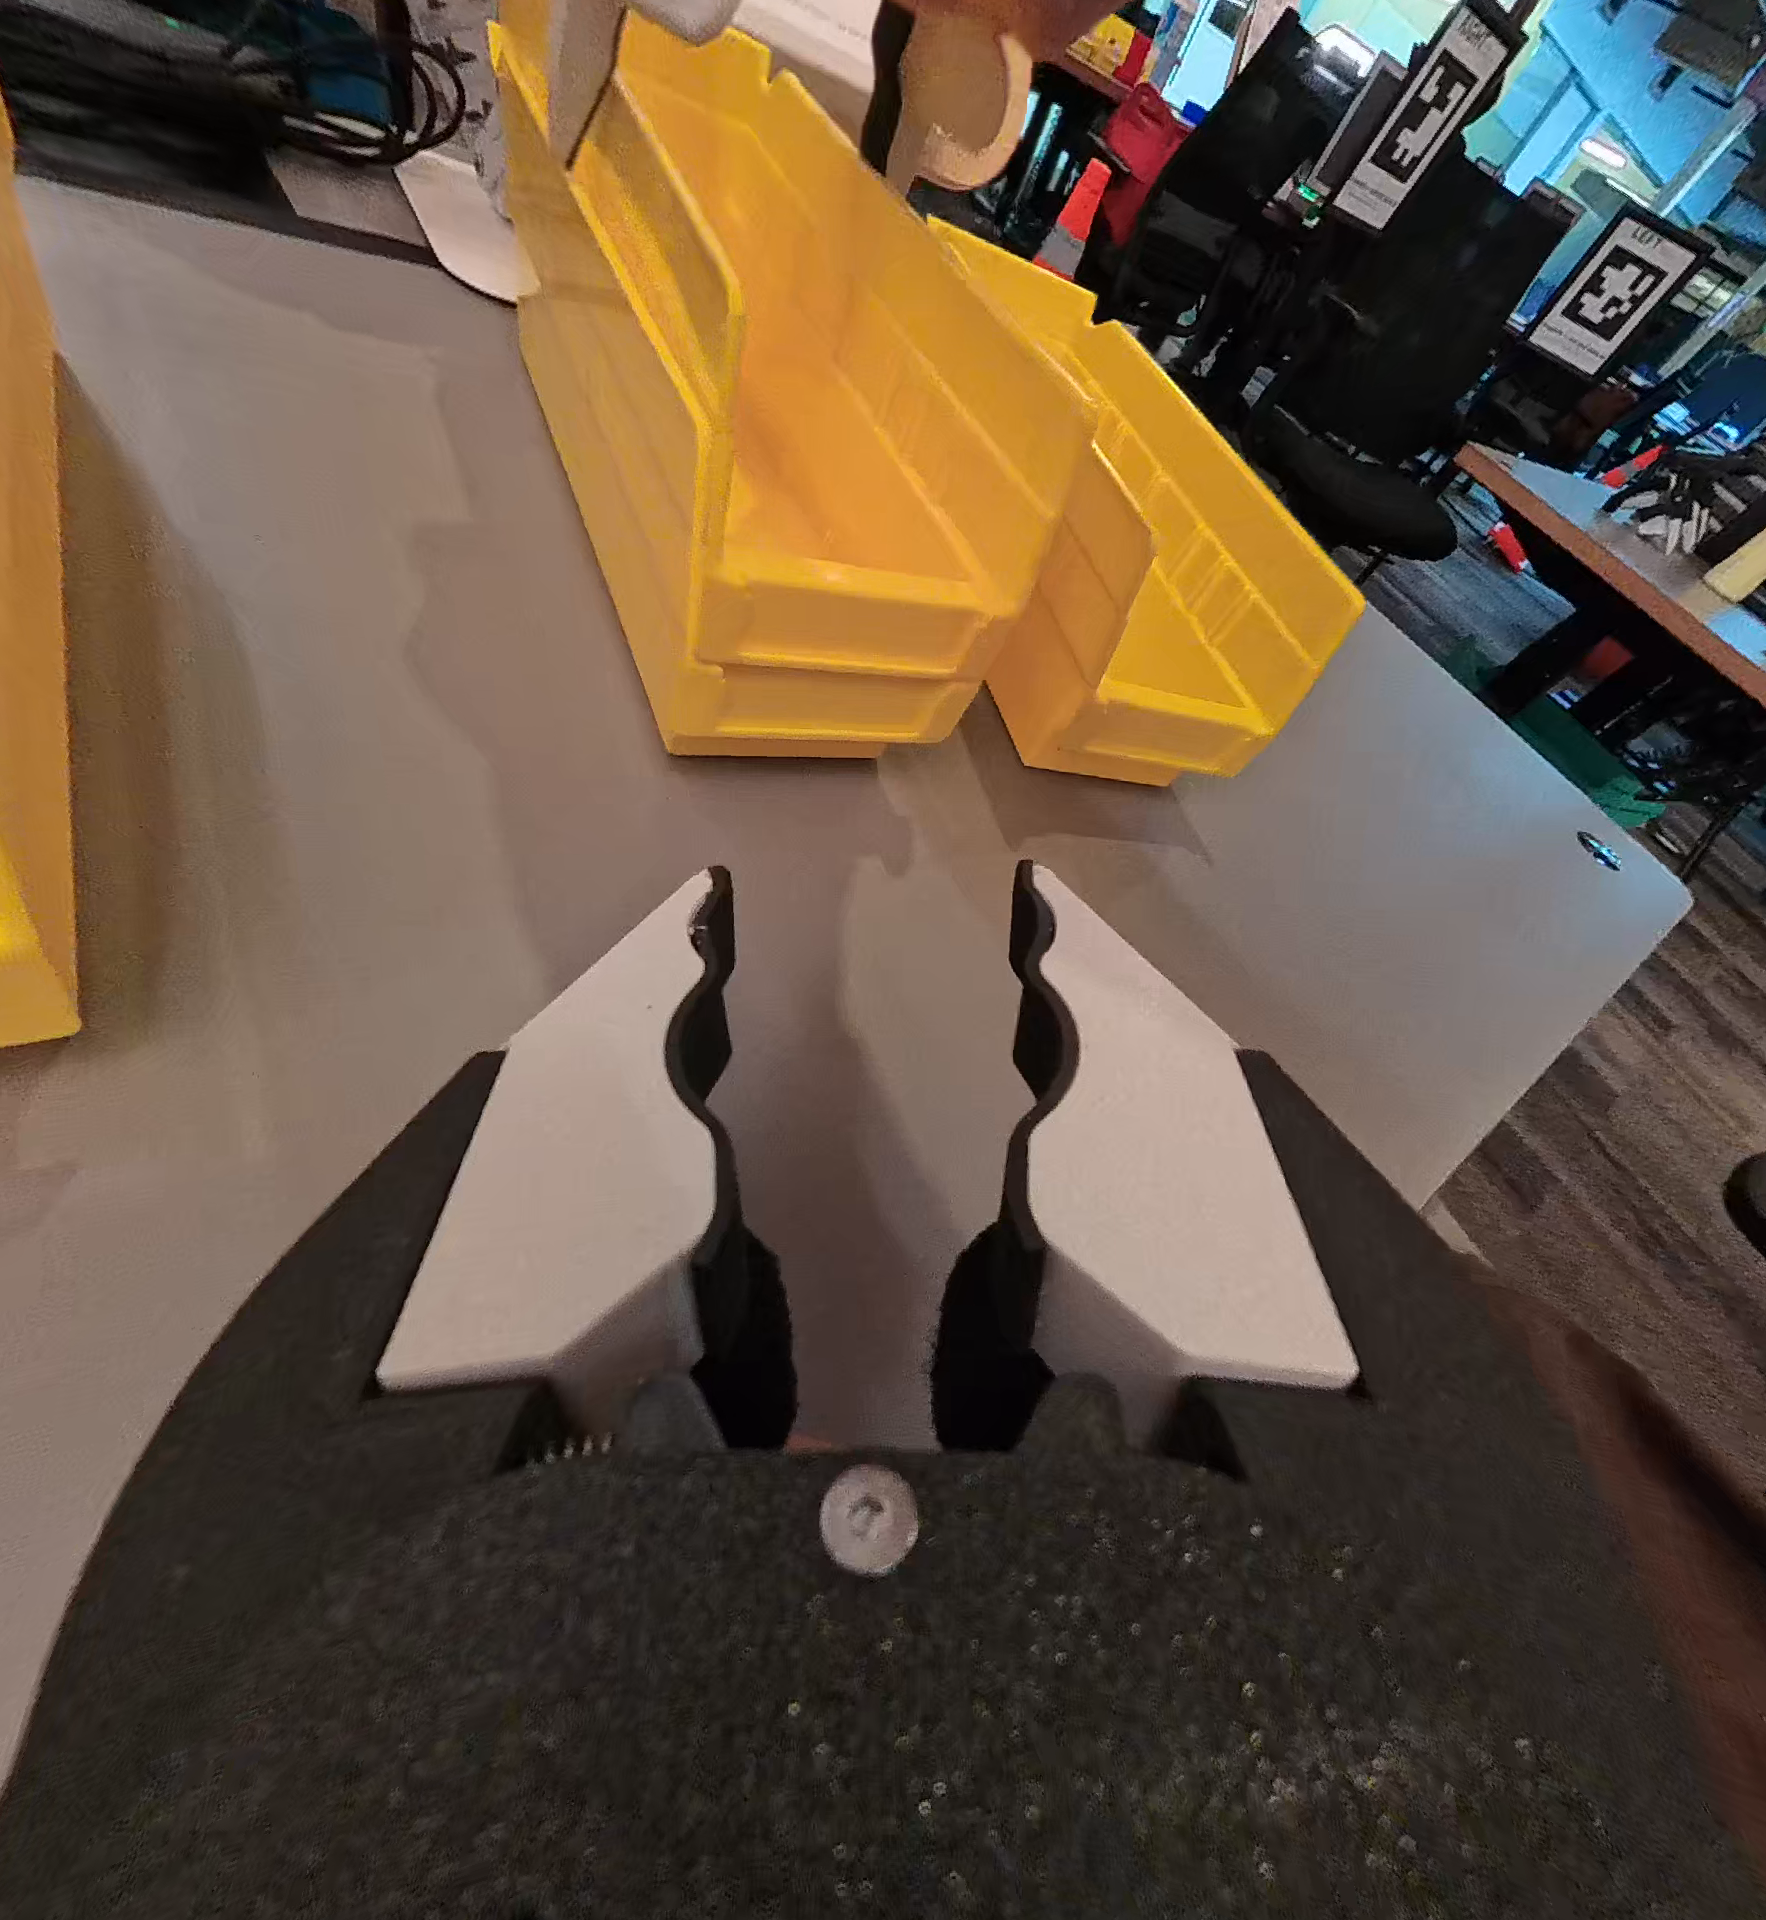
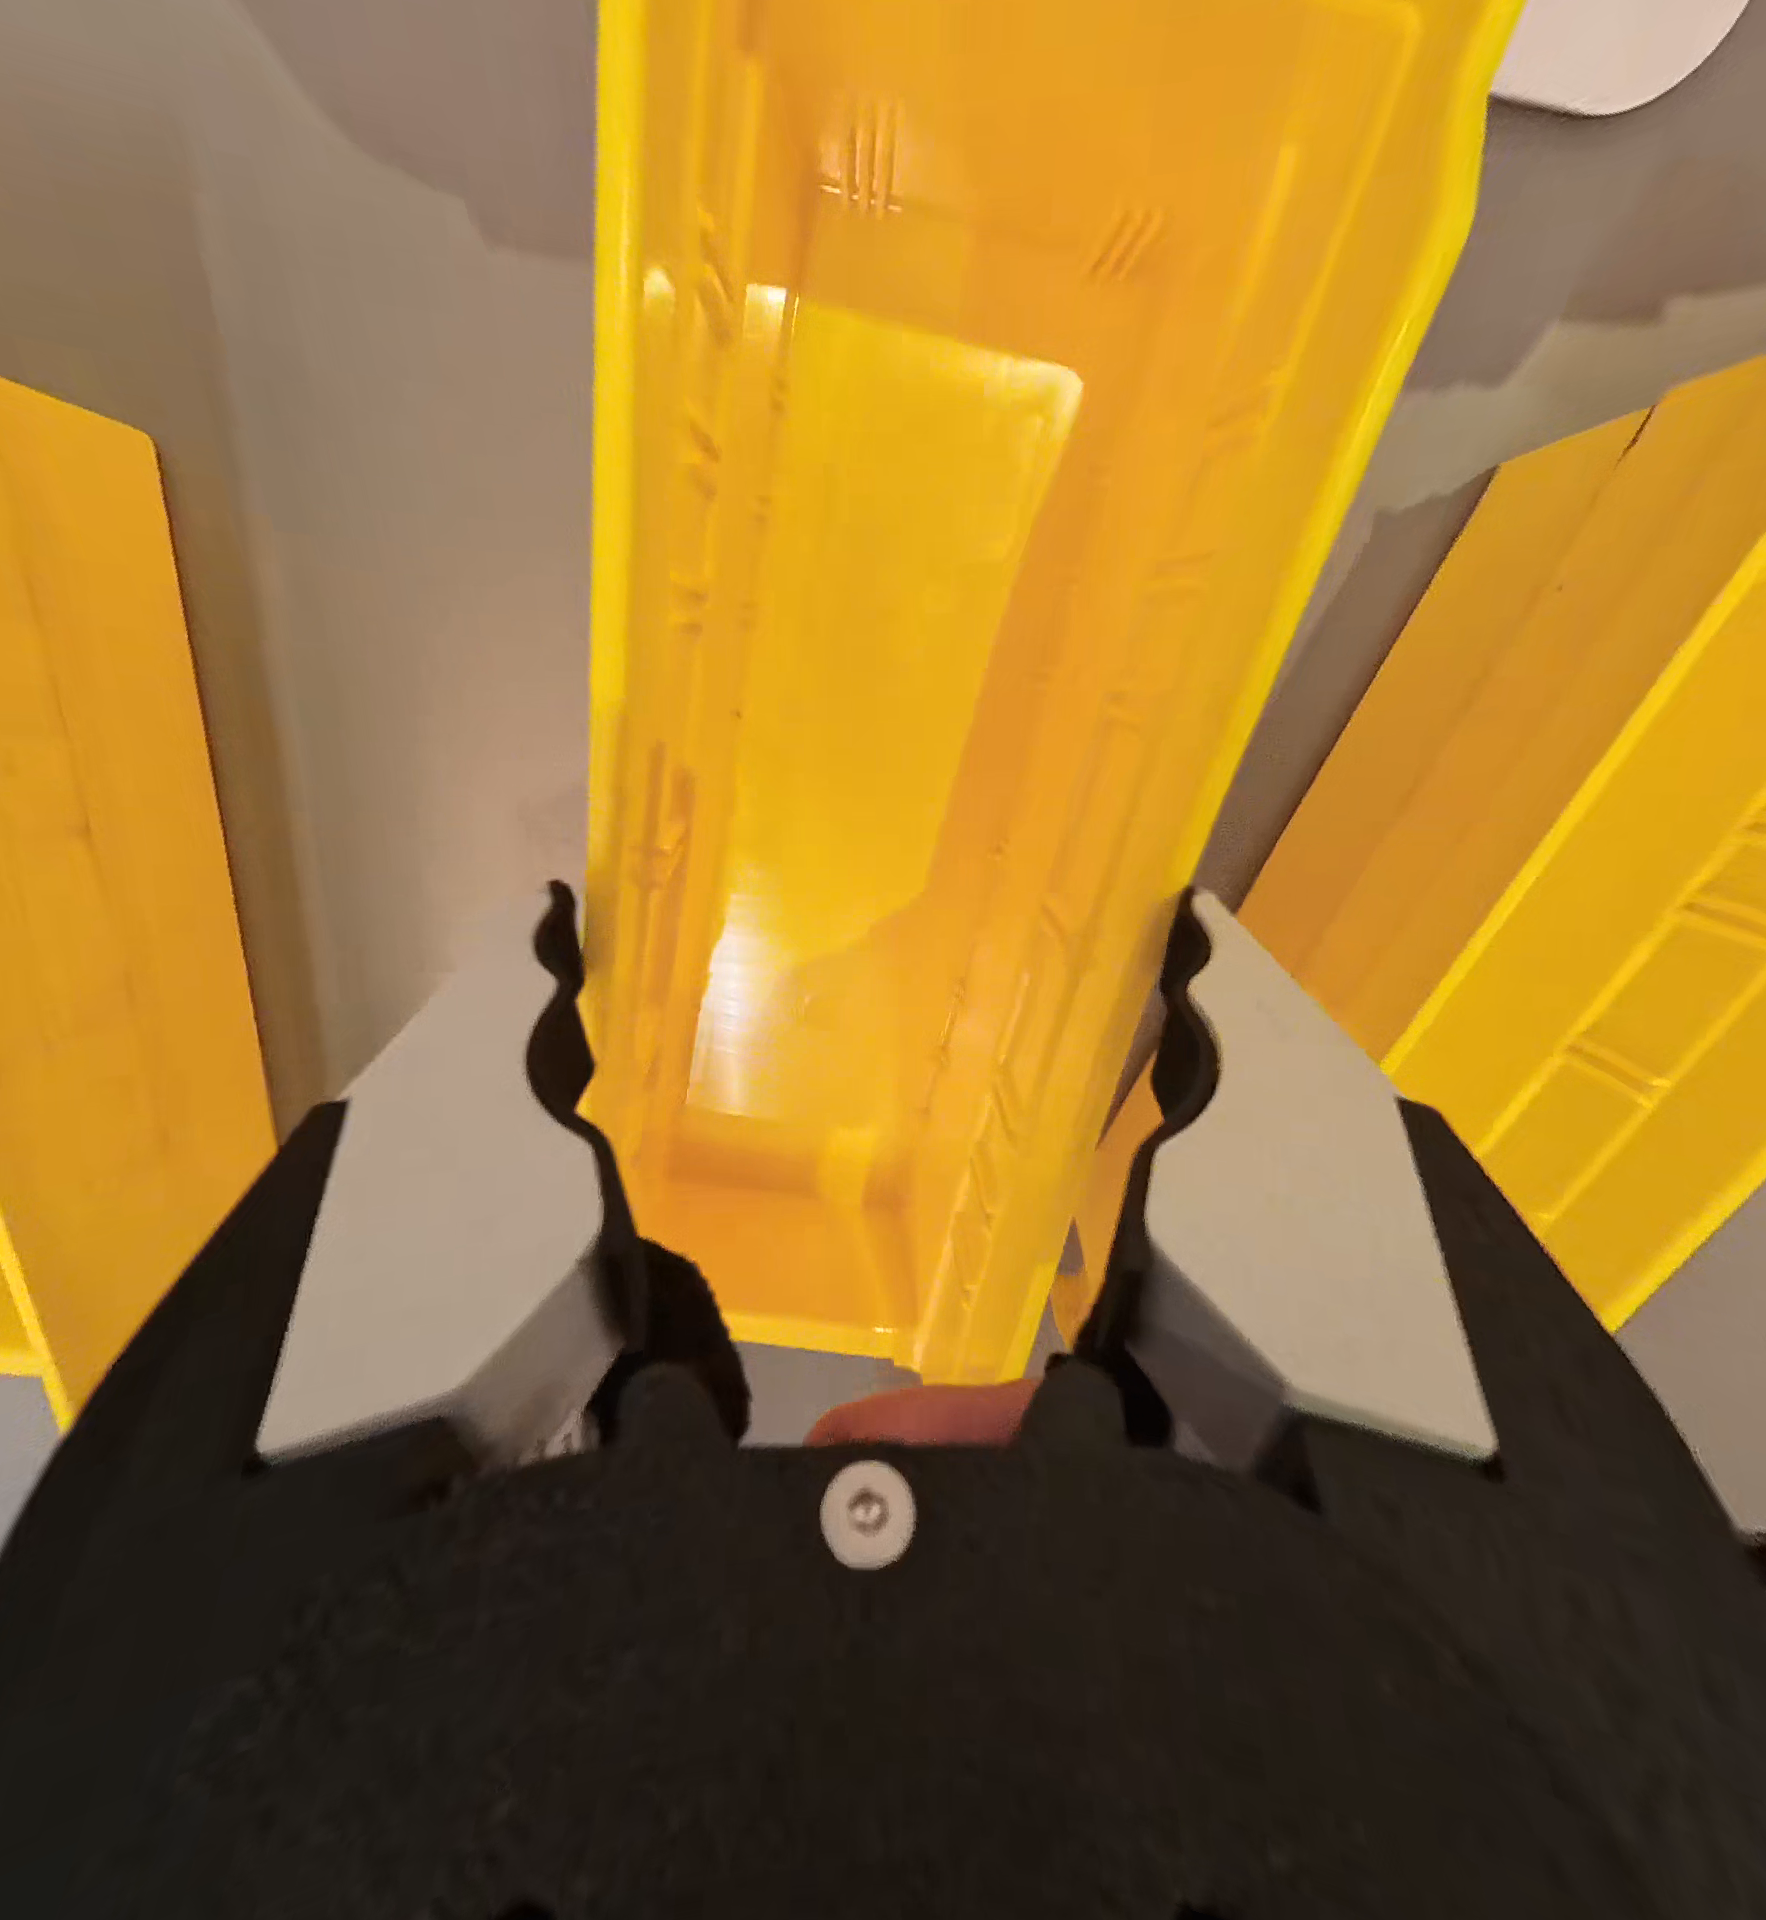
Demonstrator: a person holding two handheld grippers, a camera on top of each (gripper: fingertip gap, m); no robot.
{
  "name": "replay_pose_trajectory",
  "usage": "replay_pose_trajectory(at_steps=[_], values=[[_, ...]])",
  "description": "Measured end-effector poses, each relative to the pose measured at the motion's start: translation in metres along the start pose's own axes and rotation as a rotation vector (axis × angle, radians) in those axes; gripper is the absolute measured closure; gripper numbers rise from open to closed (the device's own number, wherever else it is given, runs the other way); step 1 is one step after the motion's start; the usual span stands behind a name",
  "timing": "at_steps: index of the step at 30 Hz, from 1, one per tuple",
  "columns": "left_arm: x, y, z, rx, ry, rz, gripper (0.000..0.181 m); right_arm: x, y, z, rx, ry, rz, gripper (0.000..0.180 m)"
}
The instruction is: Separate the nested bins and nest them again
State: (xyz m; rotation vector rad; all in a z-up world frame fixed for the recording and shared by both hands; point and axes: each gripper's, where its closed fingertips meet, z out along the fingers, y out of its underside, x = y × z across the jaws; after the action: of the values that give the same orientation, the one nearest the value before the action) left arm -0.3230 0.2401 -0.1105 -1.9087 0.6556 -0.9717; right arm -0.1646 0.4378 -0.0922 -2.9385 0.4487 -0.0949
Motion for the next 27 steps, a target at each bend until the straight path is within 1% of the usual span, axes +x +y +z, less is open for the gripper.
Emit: replay_pose_trajectory(at_steps=[4, 7, 18, 27], values=[[0.0, 0.004, 0.0, -0.023, 0.016, -0.031, 0.131, -0.002, 0.01, -0.004, -0.058, 0.013, -0.04, 0.076], [0.002, 0.004, -0.001, -0.023, 0.014, -0.019, 0.131, -0.002, 0.012, -0.006, -0.066, 0.025, -0.057, 0.078], [0.007, 0.015, 0.002, -0.067, 0.002, 0.035, 0.132, 0.001, 0.017, -0.02, -0.084, 0.009, -0.079, 0.081], [0.006, 0.015, 0.0, -0.069, 0.007, 0.019, 0.132, 0.005, 0.018, -0.027, -0.091, 0.009, -0.092, 0.082]])
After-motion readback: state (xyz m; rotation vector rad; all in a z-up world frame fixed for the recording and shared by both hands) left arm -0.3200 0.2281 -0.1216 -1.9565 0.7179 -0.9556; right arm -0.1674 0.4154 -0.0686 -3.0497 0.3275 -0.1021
